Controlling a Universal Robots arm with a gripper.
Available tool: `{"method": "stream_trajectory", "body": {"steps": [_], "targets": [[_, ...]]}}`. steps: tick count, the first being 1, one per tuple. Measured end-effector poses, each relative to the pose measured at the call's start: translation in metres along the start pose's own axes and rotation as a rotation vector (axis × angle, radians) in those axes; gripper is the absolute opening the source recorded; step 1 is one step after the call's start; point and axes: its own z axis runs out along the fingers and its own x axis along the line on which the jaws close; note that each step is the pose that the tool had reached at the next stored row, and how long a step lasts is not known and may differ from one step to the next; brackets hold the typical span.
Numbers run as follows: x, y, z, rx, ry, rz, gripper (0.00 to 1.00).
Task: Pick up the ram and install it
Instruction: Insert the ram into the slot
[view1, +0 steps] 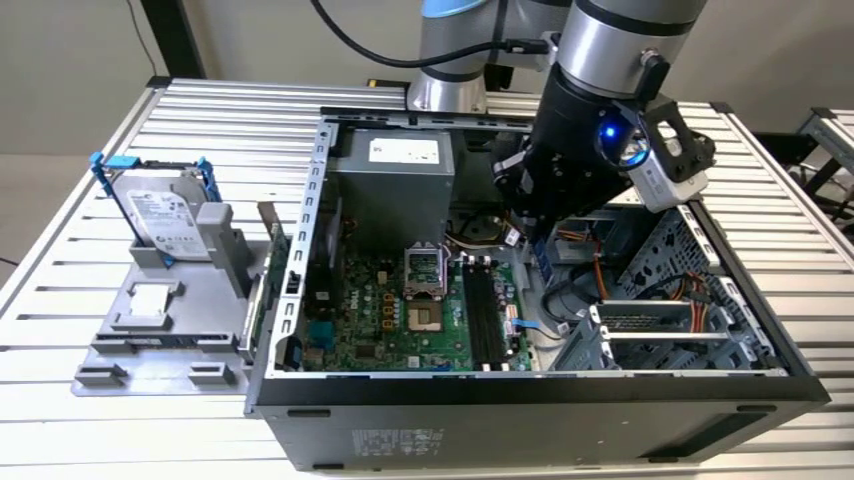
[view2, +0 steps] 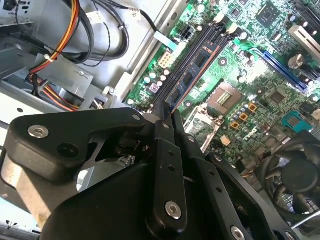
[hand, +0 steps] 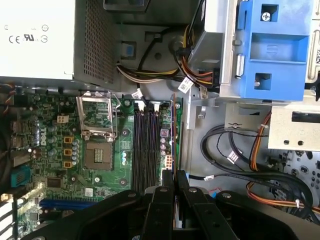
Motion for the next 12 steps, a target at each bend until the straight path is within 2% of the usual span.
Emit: {"method": "stream_trajectory", "body": {"steps": [6, 12], "targets": [[0.0003, 0.0000, 0.0002, 0.0001, 0.0000, 0.000, 0.00], [0.0002, -0.0001, 0.0036, -0.0001, 0.0000, 0.000, 0.00]]}}
